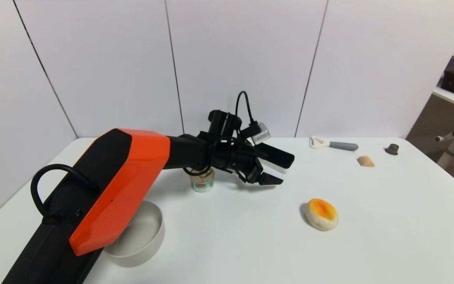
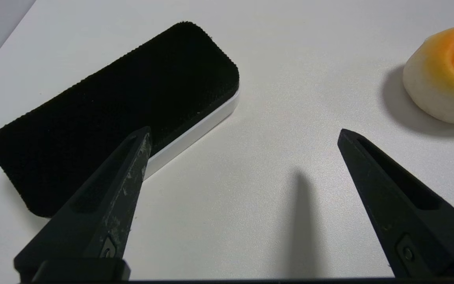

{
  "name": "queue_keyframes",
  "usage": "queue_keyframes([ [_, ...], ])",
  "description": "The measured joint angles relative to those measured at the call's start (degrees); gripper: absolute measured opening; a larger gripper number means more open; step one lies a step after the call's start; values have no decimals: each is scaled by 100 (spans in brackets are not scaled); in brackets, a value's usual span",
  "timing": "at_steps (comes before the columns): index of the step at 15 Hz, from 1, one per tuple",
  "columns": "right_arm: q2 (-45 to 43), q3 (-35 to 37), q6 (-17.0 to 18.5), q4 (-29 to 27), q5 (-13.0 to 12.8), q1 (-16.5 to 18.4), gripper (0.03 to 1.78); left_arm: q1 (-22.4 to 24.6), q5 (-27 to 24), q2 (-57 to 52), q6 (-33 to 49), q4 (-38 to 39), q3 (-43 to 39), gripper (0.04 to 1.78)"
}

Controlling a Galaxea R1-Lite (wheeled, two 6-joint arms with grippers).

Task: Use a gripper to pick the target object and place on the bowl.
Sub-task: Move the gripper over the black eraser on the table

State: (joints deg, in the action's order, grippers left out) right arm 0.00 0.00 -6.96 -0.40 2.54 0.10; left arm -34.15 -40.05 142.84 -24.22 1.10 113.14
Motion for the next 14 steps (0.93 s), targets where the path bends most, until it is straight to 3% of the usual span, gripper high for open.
queue_keyframes([
  [10, 0, 0, -1, 0, 2, 0, 177, 20, 118, -334, -79, 13, 0, 169],
  [14, 0, 0, 0, 0, 2, 0, 177, 185, 129, -229, -596, 507, 33, 169],
])
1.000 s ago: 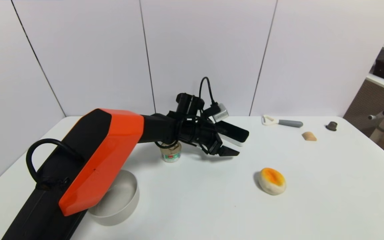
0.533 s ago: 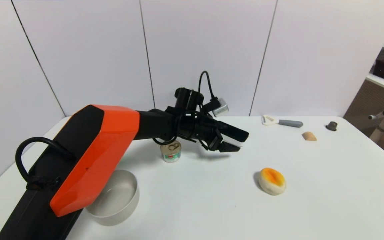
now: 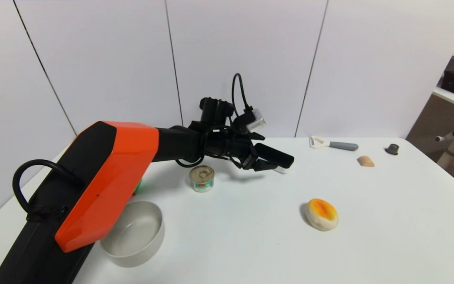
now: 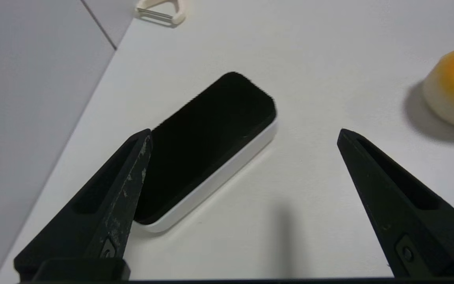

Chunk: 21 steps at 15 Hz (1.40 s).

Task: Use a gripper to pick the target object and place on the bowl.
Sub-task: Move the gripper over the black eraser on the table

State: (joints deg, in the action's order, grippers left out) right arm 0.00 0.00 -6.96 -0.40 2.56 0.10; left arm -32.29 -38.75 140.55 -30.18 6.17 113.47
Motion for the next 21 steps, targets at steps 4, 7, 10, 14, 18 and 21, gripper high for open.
queue_keyframes([
  [4, 0, 0, 0, 0, 5, 0, 177, 134, -35, 308, 37, 1075, 9, 169],
  [7, 0, 0, 2, 2, 0, 0, 177, 165, -63, 518, 395, 1452, 9, 169],
  [10, 2, 0, -1, 2, 0, 0, 177, 184, -74, 723, 834, 2000, 9, 169],
  [14, 2, 0, 0, 2, 0, 0, 177, 165, -79, 868, 1173, 2317, 9, 169],
  [18, 2, 0, 0, 5, -2, 0, 177, 168, -83, 913, 1276, 2365, 9, 169],
  [21, 2, 0, -1, 5, 0, 0, 177, 151, -115, 902, 1370, 2219, 0, 169],
])
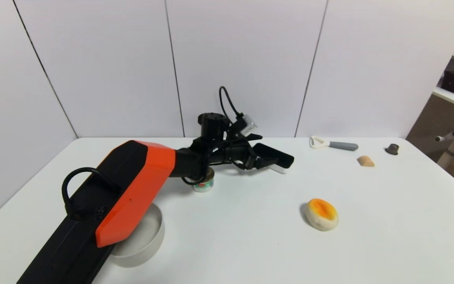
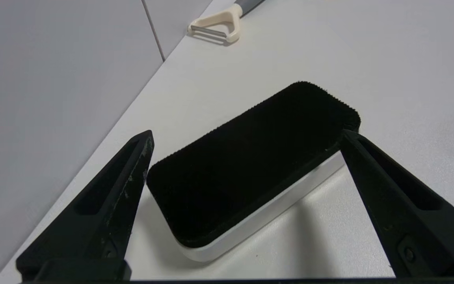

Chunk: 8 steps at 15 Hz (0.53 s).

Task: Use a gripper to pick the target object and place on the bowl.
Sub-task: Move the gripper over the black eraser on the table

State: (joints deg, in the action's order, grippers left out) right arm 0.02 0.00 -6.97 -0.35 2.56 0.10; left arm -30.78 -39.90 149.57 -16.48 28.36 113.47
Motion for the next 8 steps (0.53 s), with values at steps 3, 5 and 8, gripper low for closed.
queue_keyframes([
  [3, 0, 0, 1, -2, -2, 0, 177, -50, -4, -52, -49, -372, 0, 169],
  [5, 0, 0, 0, -2, 0, 0, 177, -61, -1, -80, -79, -524, 0, 169],
  [8, -2, 0, 1, -2, -2, 0, 177, -105, 2, -102, -93, -678, -7, 169],
])
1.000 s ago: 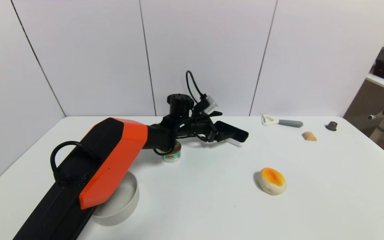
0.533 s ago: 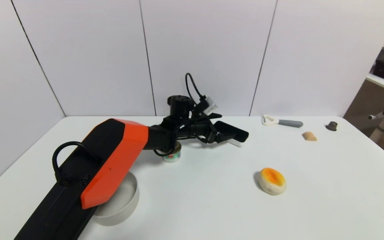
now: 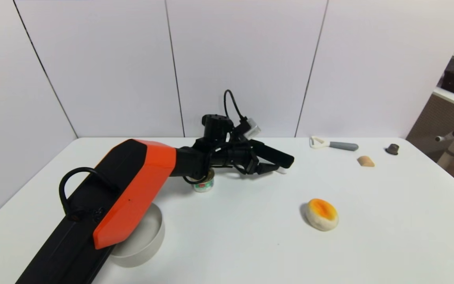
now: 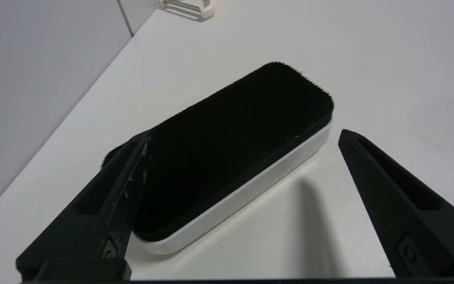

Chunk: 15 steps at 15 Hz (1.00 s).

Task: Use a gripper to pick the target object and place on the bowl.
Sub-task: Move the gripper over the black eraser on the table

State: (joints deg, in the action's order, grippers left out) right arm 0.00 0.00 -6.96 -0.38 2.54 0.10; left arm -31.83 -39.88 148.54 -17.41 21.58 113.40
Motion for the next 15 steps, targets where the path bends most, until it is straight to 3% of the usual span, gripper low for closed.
queue_keyframes([
  [15, 2, 0, 0, 0, 0, 0, 177, -55, 13, -297, -539, -883, -37, 169],
])
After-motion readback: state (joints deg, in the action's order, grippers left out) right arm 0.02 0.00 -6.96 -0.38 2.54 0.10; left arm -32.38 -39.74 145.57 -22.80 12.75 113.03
